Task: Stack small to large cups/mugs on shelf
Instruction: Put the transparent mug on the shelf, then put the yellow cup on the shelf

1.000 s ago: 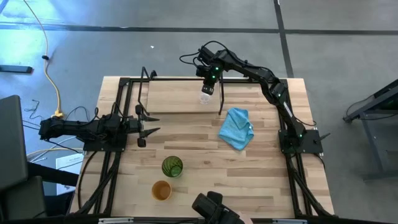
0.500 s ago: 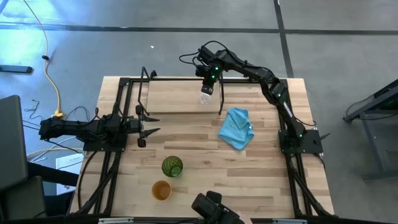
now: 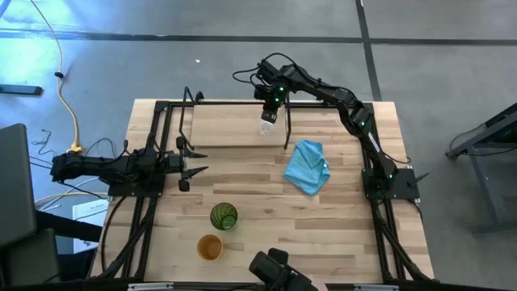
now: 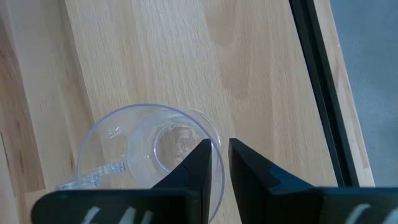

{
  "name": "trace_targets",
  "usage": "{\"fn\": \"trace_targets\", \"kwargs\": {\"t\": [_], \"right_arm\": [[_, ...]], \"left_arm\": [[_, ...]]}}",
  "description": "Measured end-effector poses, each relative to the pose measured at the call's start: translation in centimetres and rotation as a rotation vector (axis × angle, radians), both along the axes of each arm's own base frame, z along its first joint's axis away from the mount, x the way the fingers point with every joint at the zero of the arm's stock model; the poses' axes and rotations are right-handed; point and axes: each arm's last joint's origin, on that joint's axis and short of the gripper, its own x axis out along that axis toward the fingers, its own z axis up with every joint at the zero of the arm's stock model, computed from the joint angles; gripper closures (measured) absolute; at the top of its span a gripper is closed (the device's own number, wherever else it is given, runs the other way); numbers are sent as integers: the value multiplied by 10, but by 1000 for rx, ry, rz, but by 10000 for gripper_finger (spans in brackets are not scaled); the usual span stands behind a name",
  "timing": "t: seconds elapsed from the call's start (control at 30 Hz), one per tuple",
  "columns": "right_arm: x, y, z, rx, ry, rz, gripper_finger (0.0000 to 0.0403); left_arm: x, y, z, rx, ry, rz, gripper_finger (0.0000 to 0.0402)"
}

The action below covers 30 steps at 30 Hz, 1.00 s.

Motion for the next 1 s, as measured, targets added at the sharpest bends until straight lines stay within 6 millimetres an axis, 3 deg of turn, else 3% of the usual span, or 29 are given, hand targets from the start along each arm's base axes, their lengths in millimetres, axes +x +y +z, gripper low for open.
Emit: {"fn": "trace_targets", "kwargs": {"t": [0.37,0.67,1.0], "right_arm": [[0,0,1,0,1,0,327],[-1,3,31,-28,-47,-3,311],[-1,24,39,8,-1,27,311]], "left_arm": [[0,0,0,0,0,0,234],[0,0,0,0,0,0,234],[0,0,0,1,-2,0,234]]}}
